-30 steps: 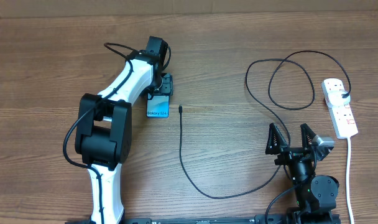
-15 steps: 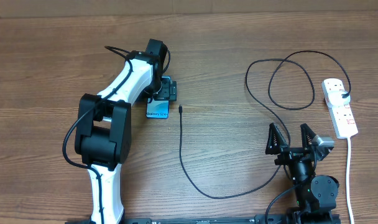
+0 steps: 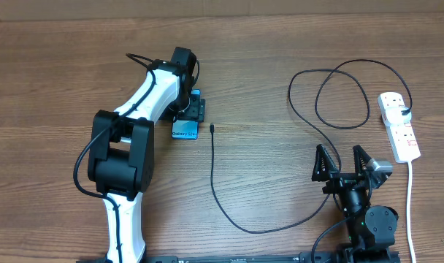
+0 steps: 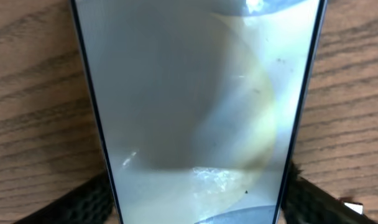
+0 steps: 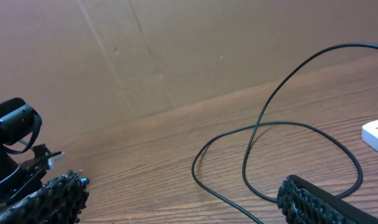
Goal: Plug charger to phone and switch on socket
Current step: 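Lower the left gripper and grasp the phone's bottom edge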
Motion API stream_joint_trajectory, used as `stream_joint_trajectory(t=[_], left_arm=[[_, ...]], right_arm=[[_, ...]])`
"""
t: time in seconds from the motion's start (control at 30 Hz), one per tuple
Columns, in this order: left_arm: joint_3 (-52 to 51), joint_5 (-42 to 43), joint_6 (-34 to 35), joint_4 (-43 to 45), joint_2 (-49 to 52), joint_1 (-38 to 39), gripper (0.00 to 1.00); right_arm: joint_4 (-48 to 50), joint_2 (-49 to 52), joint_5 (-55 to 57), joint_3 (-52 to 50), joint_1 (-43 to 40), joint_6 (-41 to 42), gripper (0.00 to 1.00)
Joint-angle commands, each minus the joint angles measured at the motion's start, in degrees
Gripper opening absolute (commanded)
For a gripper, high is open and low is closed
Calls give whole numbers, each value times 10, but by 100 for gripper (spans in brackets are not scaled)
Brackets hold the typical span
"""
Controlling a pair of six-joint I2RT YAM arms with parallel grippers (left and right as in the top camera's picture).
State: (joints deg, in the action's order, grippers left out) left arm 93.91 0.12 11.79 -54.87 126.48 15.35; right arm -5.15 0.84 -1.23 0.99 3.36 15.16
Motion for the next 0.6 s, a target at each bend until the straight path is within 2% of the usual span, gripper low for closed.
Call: stream_joint_trajectory(t=[0.0, 0.1, 0.37, 0.5, 0.57], left_arm=[[-29, 50, 1, -6, 35, 4, 78], [-29, 56, 7, -13, 35, 4, 85], [-29, 65, 7, -42, 35, 4, 87], [-29, 62, 12, -33, 35, 4, 73], [-29, 38, 45, -31, 35, 4, 70]], right_arm=[[3, -6, 1, -5, -2, -2, 100], [3, -6, 1, -5, -2, -2, 100], [3, -6, 1, -5, -2, -2, 100], [3, -6, 1, -5, -2, -2, 100], [3, -6, 1, -5, -2, -2, 100]])
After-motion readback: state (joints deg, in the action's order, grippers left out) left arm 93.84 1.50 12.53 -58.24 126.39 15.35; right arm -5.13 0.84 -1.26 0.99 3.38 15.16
